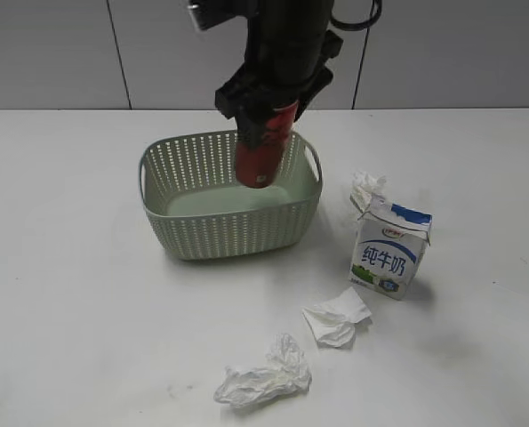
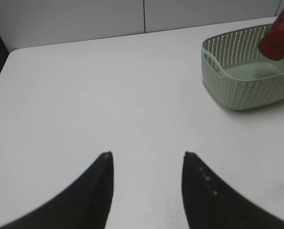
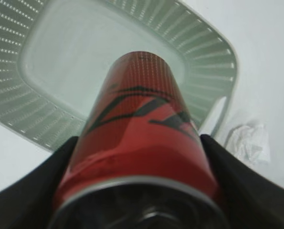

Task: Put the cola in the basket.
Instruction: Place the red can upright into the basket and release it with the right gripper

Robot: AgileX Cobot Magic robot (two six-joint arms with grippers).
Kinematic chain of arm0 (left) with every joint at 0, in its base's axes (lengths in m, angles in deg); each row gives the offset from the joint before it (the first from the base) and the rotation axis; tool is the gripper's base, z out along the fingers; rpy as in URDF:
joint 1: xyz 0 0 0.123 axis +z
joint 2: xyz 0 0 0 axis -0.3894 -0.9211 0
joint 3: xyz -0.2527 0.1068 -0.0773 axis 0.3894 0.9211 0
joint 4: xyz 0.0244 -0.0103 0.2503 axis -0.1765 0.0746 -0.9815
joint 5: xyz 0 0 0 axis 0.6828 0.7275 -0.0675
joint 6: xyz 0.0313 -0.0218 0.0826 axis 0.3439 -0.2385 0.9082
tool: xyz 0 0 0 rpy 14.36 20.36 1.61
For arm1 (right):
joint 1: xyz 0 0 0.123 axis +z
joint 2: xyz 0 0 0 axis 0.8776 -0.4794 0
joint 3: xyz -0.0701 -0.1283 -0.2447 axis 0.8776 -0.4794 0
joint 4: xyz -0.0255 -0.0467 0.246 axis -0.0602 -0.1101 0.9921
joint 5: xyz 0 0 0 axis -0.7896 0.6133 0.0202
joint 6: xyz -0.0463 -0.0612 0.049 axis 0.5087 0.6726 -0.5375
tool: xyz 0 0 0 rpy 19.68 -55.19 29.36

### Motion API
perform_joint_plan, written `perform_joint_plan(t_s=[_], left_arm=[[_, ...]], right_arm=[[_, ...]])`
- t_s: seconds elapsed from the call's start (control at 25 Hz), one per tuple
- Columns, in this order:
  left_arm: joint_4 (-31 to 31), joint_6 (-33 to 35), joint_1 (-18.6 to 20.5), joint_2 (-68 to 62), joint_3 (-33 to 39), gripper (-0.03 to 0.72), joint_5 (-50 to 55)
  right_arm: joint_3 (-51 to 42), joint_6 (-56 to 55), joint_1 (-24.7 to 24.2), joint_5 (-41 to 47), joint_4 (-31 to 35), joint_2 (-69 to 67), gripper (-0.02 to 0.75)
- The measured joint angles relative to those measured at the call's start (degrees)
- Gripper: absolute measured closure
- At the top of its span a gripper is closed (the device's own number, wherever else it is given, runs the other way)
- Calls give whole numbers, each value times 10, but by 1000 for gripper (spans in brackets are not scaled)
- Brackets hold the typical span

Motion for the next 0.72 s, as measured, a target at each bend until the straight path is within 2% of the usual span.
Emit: perform_joint_plan(t_s=[0.24,0.72], left_arm=[[0,0,0,0,0,324,0],[0,0,0,0,0,324,0]], right_arm=[[46,9,0,-1,4,-63,219],[50,36,0,-2,24,-92,219]])
